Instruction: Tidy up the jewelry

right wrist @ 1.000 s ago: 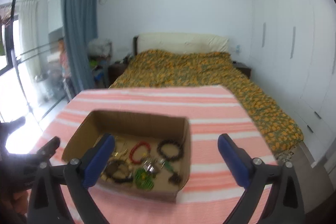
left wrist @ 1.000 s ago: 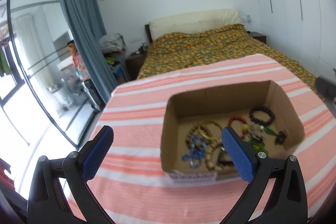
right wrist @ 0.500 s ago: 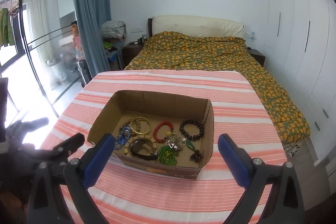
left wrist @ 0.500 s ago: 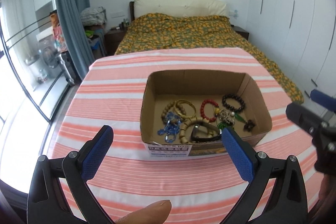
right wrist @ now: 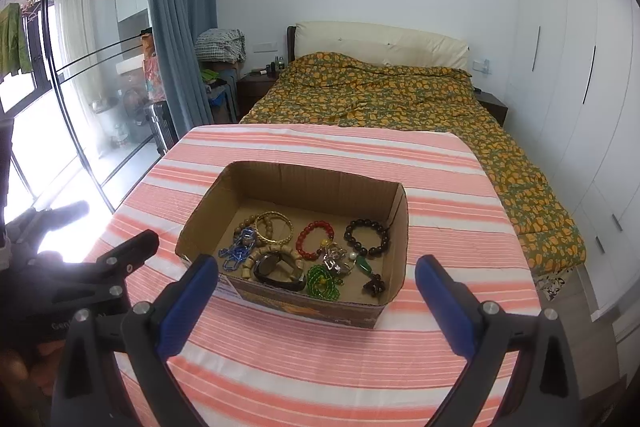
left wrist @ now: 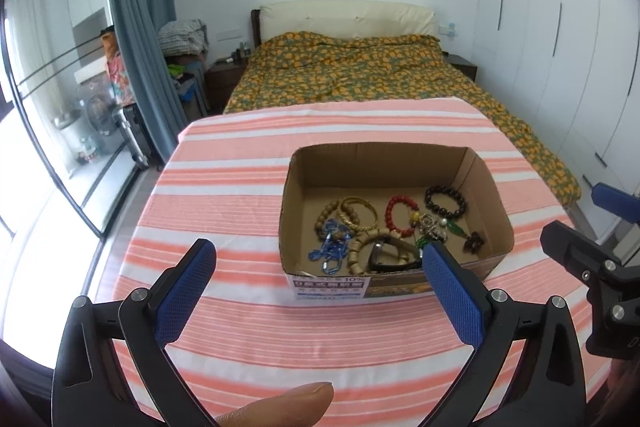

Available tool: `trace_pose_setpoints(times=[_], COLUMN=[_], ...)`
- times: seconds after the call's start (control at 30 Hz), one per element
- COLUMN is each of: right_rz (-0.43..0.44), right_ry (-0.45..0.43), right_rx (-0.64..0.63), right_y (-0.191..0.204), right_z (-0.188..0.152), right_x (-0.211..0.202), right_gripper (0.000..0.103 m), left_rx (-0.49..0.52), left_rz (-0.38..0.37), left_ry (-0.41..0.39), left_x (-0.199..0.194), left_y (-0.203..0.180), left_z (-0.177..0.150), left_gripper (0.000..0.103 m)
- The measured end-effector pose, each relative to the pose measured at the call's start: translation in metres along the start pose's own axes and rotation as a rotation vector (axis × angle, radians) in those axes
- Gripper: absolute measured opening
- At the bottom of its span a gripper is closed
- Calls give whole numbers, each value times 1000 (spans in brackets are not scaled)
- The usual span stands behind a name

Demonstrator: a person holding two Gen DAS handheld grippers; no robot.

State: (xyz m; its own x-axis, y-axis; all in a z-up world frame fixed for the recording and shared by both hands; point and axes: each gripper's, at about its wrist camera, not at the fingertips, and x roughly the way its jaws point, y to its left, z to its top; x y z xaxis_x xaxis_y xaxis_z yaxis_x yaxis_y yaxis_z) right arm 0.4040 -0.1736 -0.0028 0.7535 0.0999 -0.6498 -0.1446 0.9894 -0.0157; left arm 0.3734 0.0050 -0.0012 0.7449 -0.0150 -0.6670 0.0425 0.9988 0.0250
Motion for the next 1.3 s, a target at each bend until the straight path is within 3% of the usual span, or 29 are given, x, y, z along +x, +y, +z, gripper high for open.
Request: trace_pose_setpoints(times=[1.3], right_rz=[-6], right_ry=[10], right_rx=[-22], right_y=[5], right_z=[-4], right_x=[-18], right_gripper=[101], left_rx=[-17], left_rz=[23], left_ry=[20], left_x=[-17], left_y=[6], left_z=[-2], left_gripper=[103])
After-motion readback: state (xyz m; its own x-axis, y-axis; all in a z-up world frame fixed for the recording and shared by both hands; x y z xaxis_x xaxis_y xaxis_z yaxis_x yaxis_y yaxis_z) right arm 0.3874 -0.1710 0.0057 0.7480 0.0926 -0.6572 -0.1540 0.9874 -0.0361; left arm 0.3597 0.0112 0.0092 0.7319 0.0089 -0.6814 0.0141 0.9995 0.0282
